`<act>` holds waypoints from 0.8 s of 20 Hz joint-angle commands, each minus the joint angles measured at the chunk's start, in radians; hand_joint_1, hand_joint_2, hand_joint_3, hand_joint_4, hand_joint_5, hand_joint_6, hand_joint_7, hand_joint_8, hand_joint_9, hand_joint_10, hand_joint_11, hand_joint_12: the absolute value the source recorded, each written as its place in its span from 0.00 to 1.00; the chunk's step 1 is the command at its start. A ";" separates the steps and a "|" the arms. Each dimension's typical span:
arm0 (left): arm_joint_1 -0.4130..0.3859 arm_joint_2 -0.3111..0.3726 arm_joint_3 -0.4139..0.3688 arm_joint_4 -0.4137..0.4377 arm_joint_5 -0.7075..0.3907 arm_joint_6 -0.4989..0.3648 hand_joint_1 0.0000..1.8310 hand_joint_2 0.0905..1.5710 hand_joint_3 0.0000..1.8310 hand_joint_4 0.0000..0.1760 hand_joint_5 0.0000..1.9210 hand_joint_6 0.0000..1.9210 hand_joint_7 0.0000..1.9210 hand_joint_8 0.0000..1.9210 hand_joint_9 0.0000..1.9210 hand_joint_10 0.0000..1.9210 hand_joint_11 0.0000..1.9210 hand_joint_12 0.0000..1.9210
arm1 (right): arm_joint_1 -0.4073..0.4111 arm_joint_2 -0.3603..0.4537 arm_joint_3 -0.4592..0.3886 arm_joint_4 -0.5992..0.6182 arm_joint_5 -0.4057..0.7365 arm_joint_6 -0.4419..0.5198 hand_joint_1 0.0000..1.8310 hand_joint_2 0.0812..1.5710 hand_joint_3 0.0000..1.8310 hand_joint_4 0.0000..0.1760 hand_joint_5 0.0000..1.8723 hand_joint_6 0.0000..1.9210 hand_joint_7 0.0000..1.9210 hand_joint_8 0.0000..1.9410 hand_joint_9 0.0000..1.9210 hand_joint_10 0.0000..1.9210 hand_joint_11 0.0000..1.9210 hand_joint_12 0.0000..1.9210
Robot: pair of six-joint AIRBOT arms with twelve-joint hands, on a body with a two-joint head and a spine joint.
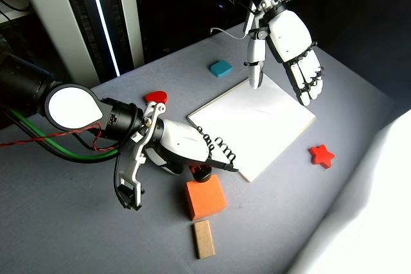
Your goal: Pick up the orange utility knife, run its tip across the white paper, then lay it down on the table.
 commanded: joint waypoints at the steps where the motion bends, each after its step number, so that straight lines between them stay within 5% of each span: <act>1: -0.008 0.004 0.008 0.074 -0.044 -0.003 0.13 0.74 0.00 0.38 0.00 0.00 0.00 0.00 0.01 0.00 0.00 0.14 | -0.001 0.002 0.008 -0.003 0.010 -0.006 0.69 0.74 0.01 0.00 0.13 0.45 0.17 0.49 0.08 0.62 0.00 0.81; 2: -0.008 0.004 0.008 0.074 -0.044 -0.003 0.14 0.74 0.00 0.39 0.00 0.00 0.00 0.00 0.01 0.00 0.00 0.13 | -0.002 0.003 0.008 -0.003 0.011 -0.006 0.69 0.75 0.01 0.00 0.12 0.57 0.10 0.69 0.06 0.78 0.00 0.93; 3: -0.008 0.004 0.008 0.074 -0.044 -0.003 0.14 0.74 0.00 0.39 0.00 0.00 0.00 0.00 0.01 0.00 0.00 0.13 | -0.003 0.004 0.008 -0.003 0.011 -0.006 0.68 0.76 0.02 0.00 0.12 0.64 0.08 0.79 0.05 0.87 0.00 0.99; 4: -0.008 0.004 0.008 0.074 -0.044 -0.003 0.14 0.74 0.00 0.39 0.00 0.00 0.00 0.00 0.01 0.00 0.00 0.14 | -0.004 0.005 0.008 -0.003 0.011 -0.006 0.59 0.87 0.01 0.00 0.24 0.79 0.20 0.96 0.05 0.96 0.02 1.00; 9: -0.010 0.004 0.009 0.074 -0.044 -0.003 0.14 0.74 0.00 0.39 0.00 0.00 0.00 0.00 0.01 0.00 0.00 0.17 | -0.004 0.007 0.008 -0.003 0.017 -0.006 0.58 0.88 0.00 0.00 0.30 0.81 0.25 0.99 0.21 1.00 0.23 1.00; 12: -0.011 0.004 0.010 0.074 -0.044 -0.003 0.13 0.74 0.00 0.42 0.00 0.00 0.00 0.00 0.01 0.00 0.00 0.16 | -0.002 0.009 0.008 -0.003 0.018 -0.006 0.62 0.86 0.00 0.00 0.35 0.73 0.27 1.00 0.41 1.00 0.39 1.00; 15: -0.012 0.004 0.010 0.074 -0.044 -0.003 0.13 0.74 0.00 0.42 0.00 0.00 0.00 0.00 0.01 0.00 0.00 0.13 | 0.000 0.013 0.008 -0.003 0.024 -0.007 0.59 0.86 0.00 0.00 0.38 0.79 0.61 1.00 0.66 1.00 0.66 1.00; 16: -0.012 0.004 0.010 0.074 -0.044 -0.003 0.13 0.74 0.00 0.42 0.00 0.00 0.00 0.00 0.01 0.00 0.00 0.14 | 0.001 0.015 0.008 -0.003 0.027 -0.007 0.70 0.83 0.00 0.00 0.51 0.96 0.69 1.00 0.77 1.00 0.81 1.00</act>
